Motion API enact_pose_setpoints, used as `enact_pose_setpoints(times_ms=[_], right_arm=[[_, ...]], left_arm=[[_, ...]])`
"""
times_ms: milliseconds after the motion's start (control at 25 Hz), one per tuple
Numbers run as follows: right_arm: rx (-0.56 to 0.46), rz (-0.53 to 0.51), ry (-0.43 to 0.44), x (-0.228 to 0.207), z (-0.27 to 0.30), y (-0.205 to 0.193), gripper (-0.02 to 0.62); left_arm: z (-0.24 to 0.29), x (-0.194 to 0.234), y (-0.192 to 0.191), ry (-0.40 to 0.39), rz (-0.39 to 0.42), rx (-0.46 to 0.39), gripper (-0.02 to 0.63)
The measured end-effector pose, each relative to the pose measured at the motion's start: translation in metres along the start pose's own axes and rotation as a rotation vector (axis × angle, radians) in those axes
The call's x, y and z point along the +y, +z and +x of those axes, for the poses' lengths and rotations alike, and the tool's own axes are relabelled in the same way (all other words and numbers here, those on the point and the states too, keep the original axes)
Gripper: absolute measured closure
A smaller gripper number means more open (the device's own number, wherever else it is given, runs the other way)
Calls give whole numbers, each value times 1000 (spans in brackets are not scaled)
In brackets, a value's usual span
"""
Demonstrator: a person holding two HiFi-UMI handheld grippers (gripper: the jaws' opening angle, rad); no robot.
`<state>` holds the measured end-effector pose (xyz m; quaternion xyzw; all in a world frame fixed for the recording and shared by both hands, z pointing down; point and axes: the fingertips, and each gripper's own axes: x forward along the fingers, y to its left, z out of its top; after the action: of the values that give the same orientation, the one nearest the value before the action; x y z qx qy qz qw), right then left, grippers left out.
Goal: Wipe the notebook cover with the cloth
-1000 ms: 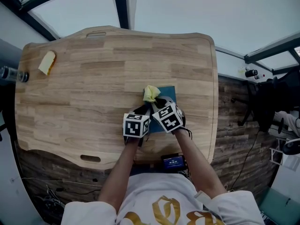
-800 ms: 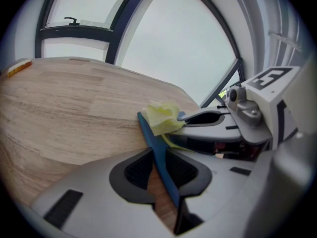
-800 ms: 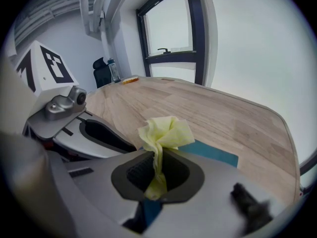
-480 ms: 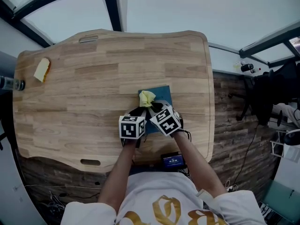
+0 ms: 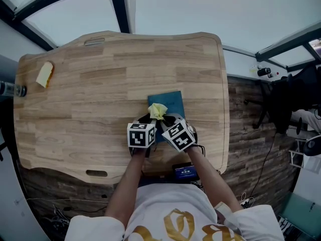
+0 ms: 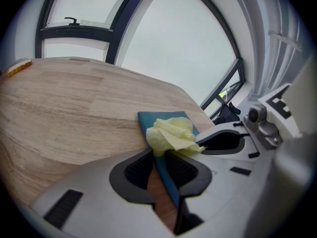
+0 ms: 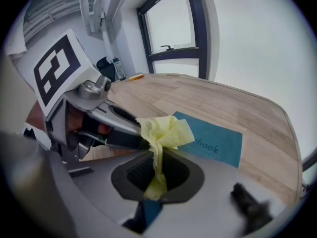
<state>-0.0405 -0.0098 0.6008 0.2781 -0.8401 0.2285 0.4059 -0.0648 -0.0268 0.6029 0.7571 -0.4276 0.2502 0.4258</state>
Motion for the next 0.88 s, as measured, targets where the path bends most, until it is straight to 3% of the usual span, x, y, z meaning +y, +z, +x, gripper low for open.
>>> enact_pose_setpoints(times_ms=[400,880], right_arm=[[20,-16,4,14,-7,-12,558],[20,-38,76,36,-15,-28,558]], left_arm=[[-1,0,-1,1,-1,0,517],[0,0,-2,2,0,-3,517]])
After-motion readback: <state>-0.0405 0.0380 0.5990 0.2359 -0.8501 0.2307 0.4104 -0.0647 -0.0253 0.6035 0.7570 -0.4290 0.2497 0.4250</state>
